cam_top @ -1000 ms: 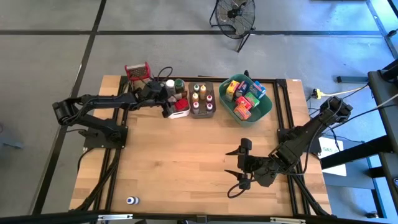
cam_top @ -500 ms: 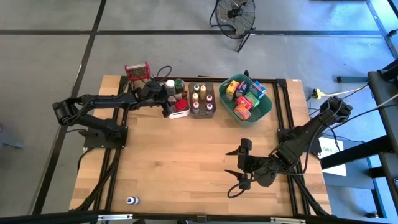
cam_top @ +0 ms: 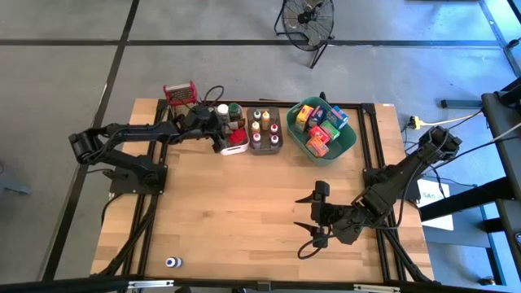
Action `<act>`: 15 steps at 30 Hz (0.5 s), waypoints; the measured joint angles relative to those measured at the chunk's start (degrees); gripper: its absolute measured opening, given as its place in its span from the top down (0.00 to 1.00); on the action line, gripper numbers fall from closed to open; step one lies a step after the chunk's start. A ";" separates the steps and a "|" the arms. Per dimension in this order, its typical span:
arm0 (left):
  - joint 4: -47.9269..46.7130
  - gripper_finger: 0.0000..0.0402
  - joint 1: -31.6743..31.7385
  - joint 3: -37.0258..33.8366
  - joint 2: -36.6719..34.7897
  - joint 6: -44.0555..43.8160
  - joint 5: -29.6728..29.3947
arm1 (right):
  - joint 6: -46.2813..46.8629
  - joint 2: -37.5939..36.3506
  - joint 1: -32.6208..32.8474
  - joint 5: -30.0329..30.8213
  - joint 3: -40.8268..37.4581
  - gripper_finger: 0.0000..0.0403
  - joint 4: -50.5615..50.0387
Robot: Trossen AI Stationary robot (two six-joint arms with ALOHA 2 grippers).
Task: Pick & Place Kitchen Items
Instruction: Put the blue food coloring bottle into the middle black transparent bin
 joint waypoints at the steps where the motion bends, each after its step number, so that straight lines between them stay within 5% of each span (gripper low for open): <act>1: 0.27 0.35 0.00 0.00 0.00 -0.13 -0.02 | 0.02 0.00 0.00 0.00 0.00 0.24 0.00; 15: 4.94 0.36 -0.07 -0.20 -9.87 -5.42 1.47 | -0.46 0.00 -0.02 0.02 0.00 0.24 -0.96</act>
